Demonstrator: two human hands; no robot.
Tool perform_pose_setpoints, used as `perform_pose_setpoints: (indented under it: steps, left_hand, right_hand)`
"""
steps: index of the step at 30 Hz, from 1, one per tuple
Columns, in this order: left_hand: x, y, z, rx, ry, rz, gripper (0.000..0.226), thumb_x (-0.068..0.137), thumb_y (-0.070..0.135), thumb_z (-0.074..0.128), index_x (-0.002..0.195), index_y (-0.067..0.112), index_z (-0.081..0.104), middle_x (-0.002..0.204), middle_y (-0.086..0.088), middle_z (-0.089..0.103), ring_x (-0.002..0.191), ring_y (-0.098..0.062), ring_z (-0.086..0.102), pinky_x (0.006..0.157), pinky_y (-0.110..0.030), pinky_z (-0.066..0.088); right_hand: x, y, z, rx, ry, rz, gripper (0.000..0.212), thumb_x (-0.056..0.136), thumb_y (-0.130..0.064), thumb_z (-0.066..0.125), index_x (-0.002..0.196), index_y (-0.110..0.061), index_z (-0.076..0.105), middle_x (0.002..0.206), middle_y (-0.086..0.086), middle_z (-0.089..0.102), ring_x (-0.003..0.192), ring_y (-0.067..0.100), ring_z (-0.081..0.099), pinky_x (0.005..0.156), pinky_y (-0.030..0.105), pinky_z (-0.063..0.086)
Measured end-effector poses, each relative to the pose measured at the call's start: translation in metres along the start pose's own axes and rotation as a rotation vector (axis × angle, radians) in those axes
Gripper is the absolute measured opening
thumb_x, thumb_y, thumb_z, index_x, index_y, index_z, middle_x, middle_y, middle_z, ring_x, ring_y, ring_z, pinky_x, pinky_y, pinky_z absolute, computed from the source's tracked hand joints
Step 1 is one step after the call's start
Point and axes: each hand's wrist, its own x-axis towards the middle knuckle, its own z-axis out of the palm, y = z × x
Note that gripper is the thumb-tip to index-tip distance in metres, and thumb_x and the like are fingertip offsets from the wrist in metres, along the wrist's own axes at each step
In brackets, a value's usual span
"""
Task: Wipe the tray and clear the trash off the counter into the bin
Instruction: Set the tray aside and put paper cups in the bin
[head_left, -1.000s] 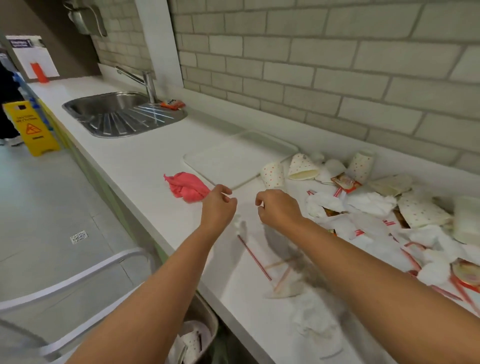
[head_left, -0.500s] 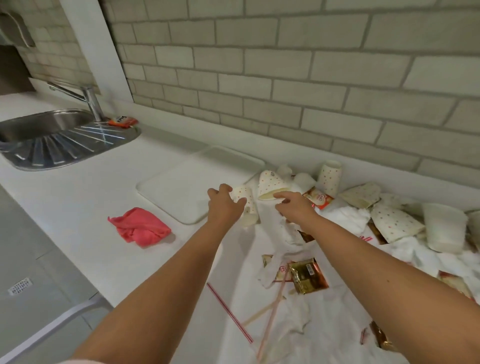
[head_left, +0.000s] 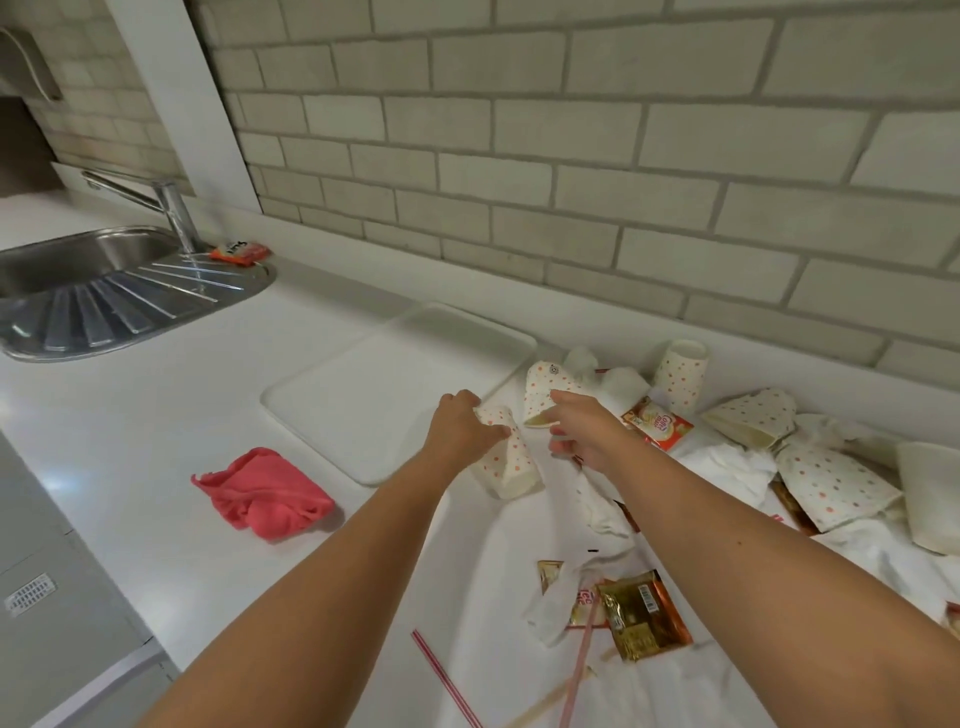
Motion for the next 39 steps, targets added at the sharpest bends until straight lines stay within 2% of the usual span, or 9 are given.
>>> perform_pose_setpoints:
  steps: [4, 8, 10, 18, 22, 29, 33, 36, 39]
  left_hand:
    - [-0.002, -0.003, -0.008, -0.126, -0.037, -0.011, 0.02, 0.088, 0.017, 0.06, 0.105, 0.005, 0.061, 0.106, -0.01, 0.059, 0.087, -0.021, 0.053, 0.065, -0.026, 0.043]
    - [-0.009, -0.006, -0.022, -0.135, -0.046, 0.01, 0.007, 0.09, 0.014, 0.057, 0.086, 0.009, 0.06, 0.084, -0.002, 0.054, 0.066, -0.013, 0.046, 0.053, -0.02, 0.036]
    - [-0.016, -0.008, -0.031, -0.136, -0.042, 0.027, 0.007, 0.09, 0.013, 0.057, 0.086, 0.009, 0.062, 0.08, -0.001, 0.053, 0.062, -0.01, 0.043, 0.051, -0.02, 0.033]
    - [-0.072, -0.025, -0.093, 0.019, 0.117, 0.053, 0.016, 0.089, 0.015, 0.059, 0.099, 0.007, 0.068, 0.093, -0.001, 0.058, 0.088, -0.016, 0.052, 0.071, -0.023, 0.038]
    - [-0.11, -0.043, -0.127, 0.055, 0.174, -0.002, 0.016, 0.088, 0.015, 0.059, 0.098, 0.007, 0.069, 0.091, -0.002, 0.06, 0.083, -0.015, 0.054, 0.056, -0.017, 0.039]
    - [-0.174, -0.087, -0.173, 0.124, 0.267, -0.141, 0.006, 0.082, 0.012, 0.062, 0.076, 0.01, 0.065, 0.079, -0.003, 0.061, 0.078, -0.019, 0.056, 0.058, -0.022, 0.043]
    - [-0.206, -0.123, -0.175, 0.228, 0.227, -0.266, 0.01, 0.08, 0.011, 0.063, 0.08, 0.003, 0.068, 0.078, -0.007, 0.062, 0.073, -0.021, 0.057, 0.061, -0.026, 0.046]
    - [-0.23, -0.155, -0.164, 0.311, 0.149, -0.372, 0.01, 0.081, 0.013, 0.062, 0.073, 0.007, 0.061, 0.072, -0.006, 0.056, 0.062, -0.018, 0.049, 0.053, -0.022, 0.04]
    - [-0.252, -0.184, -0.143, 0.287, 0.077, -0.476, 0.011, 0.083, 0.014, 0.061, 0.078, 0.005, 0.062, 0.066, -0.006, 0.057, 0.052, -0.014, 0.05, 0.049, -0.02, 0.042]
  right_hand:
    - [-0.001, 0.0, 0.003, 0.032, 0.026, -0.035, 0.044, 0.092, -0.006, 0.051, 0.131, -0.025, 0.044, 0.081, 0.002, 0.045, 0.058, 0.018, 0.04, 0.043, 0.022, 0.034]
    - [-0.008, -0.001, 0.003, -0.126, 0.203, -0.273, 0.036, 0.088, -0.003, 0.058, 0.124, -0.002, 0.06, 0.125, 0.009, 0.06, 0.113, 0.025, 0.057, 0.091, 0.031, 0.049]
    - [-0.016, -0.007, 0.004, -0.195, 0.282, -0.383, 0.029, 0.085, -0.003, 0.063, 0.114, 0.0, 0.067, 0.12, 0.01, 0.065, 0.114, 0.023, 0.059, 0.099, 0.029, 0.046]
    - [-0.072, -0.032, 0.051, -0.374, 0.22, -0.641, 0.031, 0.08, 0.013, 0.051, 0.1, -0.002, 0.069, 0.077, -0.001, 0.054, 0.076, 0.013, 0.05, 0.063, 0.01, 0.038]
    - [-0.109, -0.037, 0.086, -0.427, 0.136, -0.779, 0.032, 0.077, 0.013, 0.049, 0.098, -0.001, 0.068, 0.062, -0.009, 0.044, 0.058, 0.002, 0.041, 0.052, 0.001, 0.033]
    - [-0.181, -0.038, 0.135, -0.571, -0.077, -0.898, 0.03, 0.08, 0.006, 0.056, 0.105, -0.003, 0.069, 0.064, -0.009, 0.048, 0.069, 0.011, 0.048, 0.059, 0.014, 0.036]
    - [-0.224, -0.022, 0.162, -0.751, -0.299, -0.924, 0.033, 0.081, 0.0, 0.061, 0.112, -0.007, 0.069, 0.078, -0.005, 0.054, 0.082, 0.011, 0.051, 0.053, 0.004, 0.034]
    - [-0.253, 0.005, 0.182, -0.907, -0.45, -0.982, 0.033, 0.083, 0.0, 0.058, 0.113, -0.008, 0.068, 0.076, -0.012, 0.053, 0.094, 0.012, 0.058, 0.069, 0.012, 0.042]
    - [-0.268, 0.04, 0.195, -1.061, -0.581, -0.986, 0.035, 0.085, 0.002, 0.054, 0.117, -0.007, 0.066, 0.079, -0.009, 0.055, 0.073, 0.006, 0.051, 0.058, 0.008, 0.035]
